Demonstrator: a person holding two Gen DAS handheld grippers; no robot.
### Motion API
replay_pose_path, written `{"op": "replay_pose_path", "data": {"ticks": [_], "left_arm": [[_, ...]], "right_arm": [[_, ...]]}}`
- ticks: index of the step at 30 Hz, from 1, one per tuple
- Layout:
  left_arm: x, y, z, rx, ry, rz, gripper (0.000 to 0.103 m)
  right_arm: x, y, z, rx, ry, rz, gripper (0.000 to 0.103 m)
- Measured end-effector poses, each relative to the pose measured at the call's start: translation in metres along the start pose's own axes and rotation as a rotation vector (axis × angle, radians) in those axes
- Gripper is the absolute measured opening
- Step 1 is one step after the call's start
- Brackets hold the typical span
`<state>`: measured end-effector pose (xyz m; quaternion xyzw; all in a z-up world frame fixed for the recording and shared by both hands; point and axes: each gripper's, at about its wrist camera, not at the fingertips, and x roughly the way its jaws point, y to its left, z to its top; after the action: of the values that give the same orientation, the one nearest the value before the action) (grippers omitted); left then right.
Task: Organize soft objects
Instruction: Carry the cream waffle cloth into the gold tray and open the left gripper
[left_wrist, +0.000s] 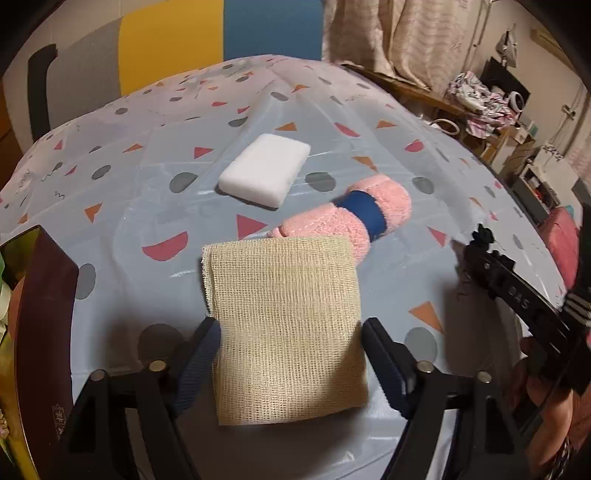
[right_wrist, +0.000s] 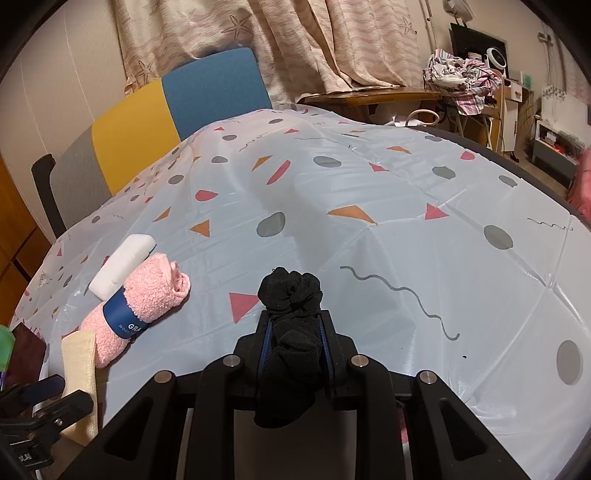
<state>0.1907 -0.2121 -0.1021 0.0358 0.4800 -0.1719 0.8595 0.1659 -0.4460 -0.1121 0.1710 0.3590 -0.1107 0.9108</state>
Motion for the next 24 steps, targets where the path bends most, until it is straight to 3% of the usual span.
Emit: {"op": "replay_pose_path", "data": {"ticks": [3, 6, 17, 24], "left_arm": [[-0.005, 0.001, -0.004, 0.003, -0.014, -0.046, 0.053], [-0.013, -0.003, -0.009, 0.017, -0.02, -0.069, 0.043], [-0.052, 0.008, -0.027, -0.057, -0.062, -0.175, 0.041], [-0.088, 0.024, -0.044, -0.08, -0.101, -0.165, 0.041]], "right_arm": [[0.0, 0.0, 0.0, -0.001, 0.0, -0.001, 0.024], [0.0, 0.0, 0.0, -0.004, 0.001, -0.004, 0.024], [0.0, 0.001, 0.0, -0.013, 0.002, -0.014, 0.024], [0.0, 0.002, 0.001, -0.018, 0.002, -0.019, 0.024]]}}
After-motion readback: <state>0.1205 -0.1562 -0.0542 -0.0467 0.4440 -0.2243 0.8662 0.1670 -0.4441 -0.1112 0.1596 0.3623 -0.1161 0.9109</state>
